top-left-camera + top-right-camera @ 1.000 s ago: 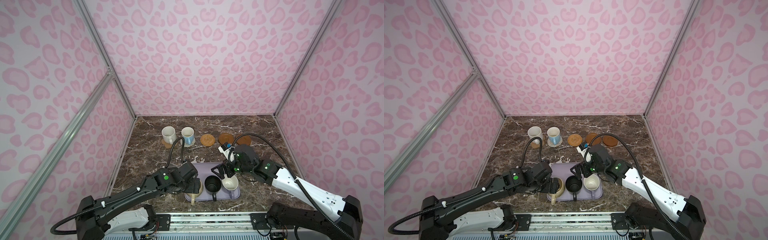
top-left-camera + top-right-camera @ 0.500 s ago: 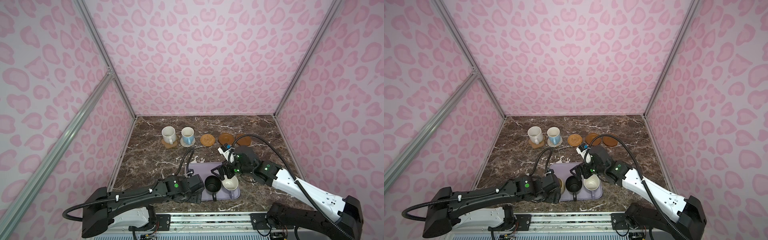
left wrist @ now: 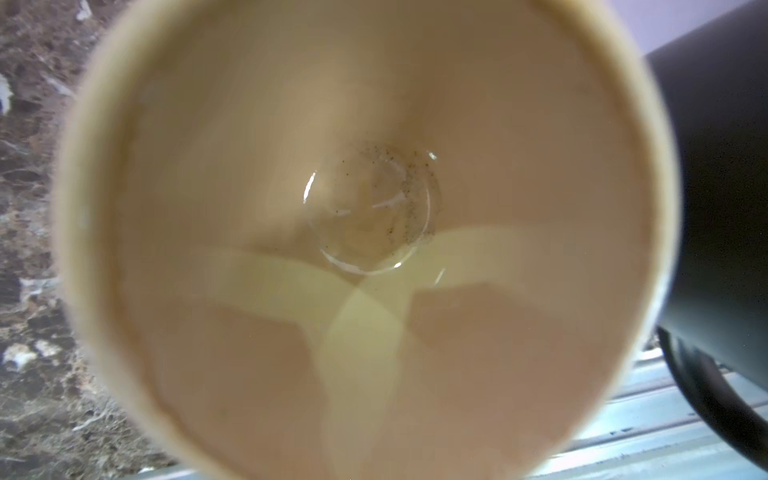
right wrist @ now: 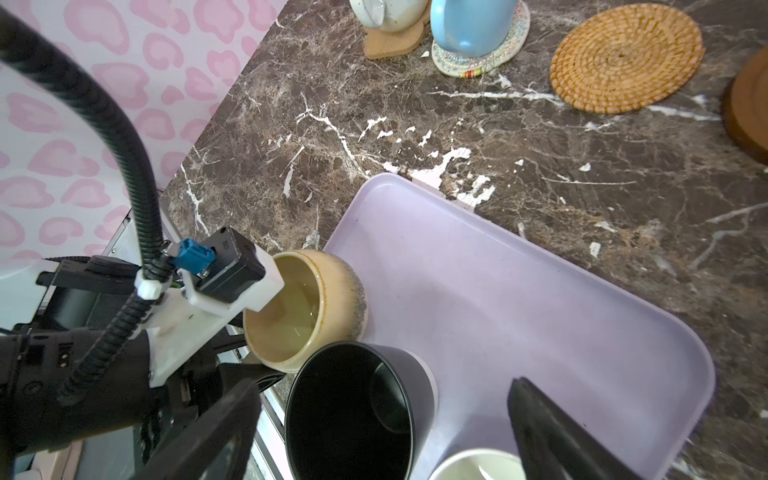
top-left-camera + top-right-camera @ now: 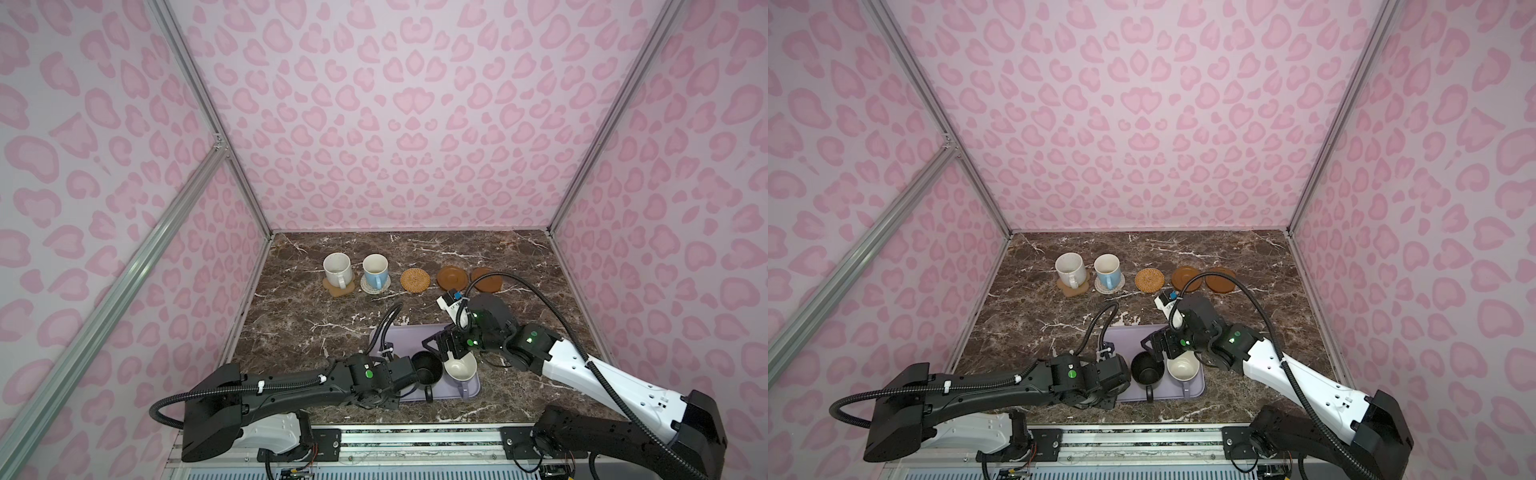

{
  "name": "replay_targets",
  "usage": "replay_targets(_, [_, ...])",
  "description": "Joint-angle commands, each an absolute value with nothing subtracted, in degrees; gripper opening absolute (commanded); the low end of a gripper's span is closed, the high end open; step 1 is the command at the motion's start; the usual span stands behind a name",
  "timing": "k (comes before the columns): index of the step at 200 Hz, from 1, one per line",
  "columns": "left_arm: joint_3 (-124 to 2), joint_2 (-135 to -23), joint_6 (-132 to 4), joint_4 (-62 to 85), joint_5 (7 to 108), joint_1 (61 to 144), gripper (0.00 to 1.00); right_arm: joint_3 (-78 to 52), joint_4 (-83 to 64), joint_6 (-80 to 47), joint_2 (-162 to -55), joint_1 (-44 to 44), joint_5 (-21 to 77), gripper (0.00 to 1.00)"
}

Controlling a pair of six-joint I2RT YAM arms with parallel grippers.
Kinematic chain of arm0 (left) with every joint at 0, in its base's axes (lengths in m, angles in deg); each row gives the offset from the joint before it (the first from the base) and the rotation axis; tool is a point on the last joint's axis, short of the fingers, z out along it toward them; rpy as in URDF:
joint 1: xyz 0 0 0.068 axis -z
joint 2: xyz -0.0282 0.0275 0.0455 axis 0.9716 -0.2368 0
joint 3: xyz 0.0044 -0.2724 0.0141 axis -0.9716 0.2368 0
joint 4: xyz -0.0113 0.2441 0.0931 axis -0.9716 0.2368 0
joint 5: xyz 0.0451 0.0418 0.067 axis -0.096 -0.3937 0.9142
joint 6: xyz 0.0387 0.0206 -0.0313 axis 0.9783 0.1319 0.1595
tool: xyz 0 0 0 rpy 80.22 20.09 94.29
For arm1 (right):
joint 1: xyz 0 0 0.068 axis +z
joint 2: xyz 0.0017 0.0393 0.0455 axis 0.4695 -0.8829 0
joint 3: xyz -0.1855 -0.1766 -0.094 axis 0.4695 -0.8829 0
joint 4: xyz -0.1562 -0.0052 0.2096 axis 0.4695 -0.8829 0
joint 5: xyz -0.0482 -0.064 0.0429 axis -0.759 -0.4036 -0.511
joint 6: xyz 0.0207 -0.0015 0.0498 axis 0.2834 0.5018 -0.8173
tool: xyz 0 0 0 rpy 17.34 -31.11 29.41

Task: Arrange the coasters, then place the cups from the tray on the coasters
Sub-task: 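Lower the left gripper onto the cream green-drip mug and grasp it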

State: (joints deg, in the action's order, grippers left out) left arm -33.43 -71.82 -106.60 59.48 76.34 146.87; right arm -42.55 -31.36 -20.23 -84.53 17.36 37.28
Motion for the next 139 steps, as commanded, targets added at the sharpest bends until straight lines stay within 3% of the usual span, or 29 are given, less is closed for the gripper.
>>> replay_targets(1, [-33.7, -72.4, -108.6, 59.6, 79.7, 147.3, 0.39, -44.0, -28.7, -21.0, -84.7, 17.6, 38.7, 0.95])
replay_targets(65, [-34.3, -74.2, -109.3, 59.2, 81.6, 147.6, 0.19, -44.9, -28.2, -21.1, -84.6, 17.7, 38.7, 0.95])
replay_targets(95, [-35.4, -74.2, -110.1, 61.2, 83.3, 147.7, 0.04, -45.3, -27.7, -21.3, -84.8, 17.7, 39.0, 0.95])
replay_targets(139, [-36.0, -73.0, -110.3, 62.3, 84.8, 147.7, 0.03, -46.0, -26.9, -21.2, -85.0, 17.7, 40.4, 0.95])
